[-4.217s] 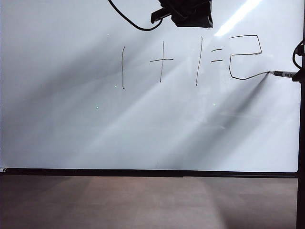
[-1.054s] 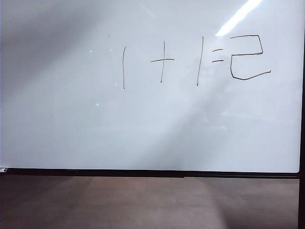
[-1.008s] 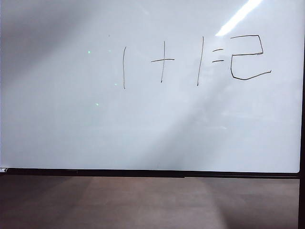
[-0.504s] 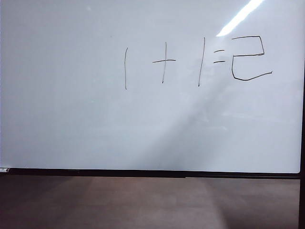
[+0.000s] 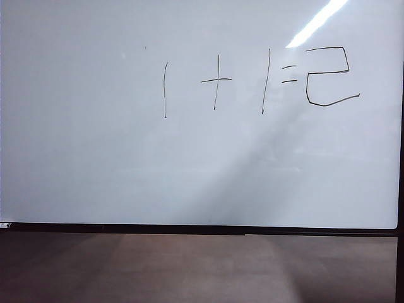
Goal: Reach to the right to find the marker pen, pick it up, and write the answer to the math problem on the whiteboard.
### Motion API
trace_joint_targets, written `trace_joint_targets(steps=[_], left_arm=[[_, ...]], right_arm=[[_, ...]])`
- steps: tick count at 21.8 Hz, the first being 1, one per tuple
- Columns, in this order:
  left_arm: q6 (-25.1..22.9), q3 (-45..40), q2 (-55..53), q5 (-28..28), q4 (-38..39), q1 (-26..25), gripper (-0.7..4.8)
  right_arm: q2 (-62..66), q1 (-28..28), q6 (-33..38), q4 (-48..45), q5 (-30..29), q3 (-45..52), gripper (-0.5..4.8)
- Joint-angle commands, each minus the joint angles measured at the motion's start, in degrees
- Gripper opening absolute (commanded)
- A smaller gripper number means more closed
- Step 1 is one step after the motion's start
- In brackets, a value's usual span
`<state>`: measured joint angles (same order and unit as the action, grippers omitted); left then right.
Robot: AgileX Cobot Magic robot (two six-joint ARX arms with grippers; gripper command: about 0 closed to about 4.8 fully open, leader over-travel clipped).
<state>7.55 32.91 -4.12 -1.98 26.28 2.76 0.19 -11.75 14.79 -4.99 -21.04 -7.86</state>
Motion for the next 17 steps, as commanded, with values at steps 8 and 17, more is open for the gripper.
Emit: trace_joint_targets(steps=[8, 17], left_arm=[[1.16, -20.87, 3.87, 0.55, -12.94, 0.0, -0.05], [-2.03, -29.81, 3.89, 2.01, -19.15, 0.66, -0.05]], right_arm=[[-0.02, 0.13, 0.22, -0.48, -0.09, -0.17, -0.05], [-0.04, 0.09, 0.22, -0.35, -0.09, -0.17, -0.05]])
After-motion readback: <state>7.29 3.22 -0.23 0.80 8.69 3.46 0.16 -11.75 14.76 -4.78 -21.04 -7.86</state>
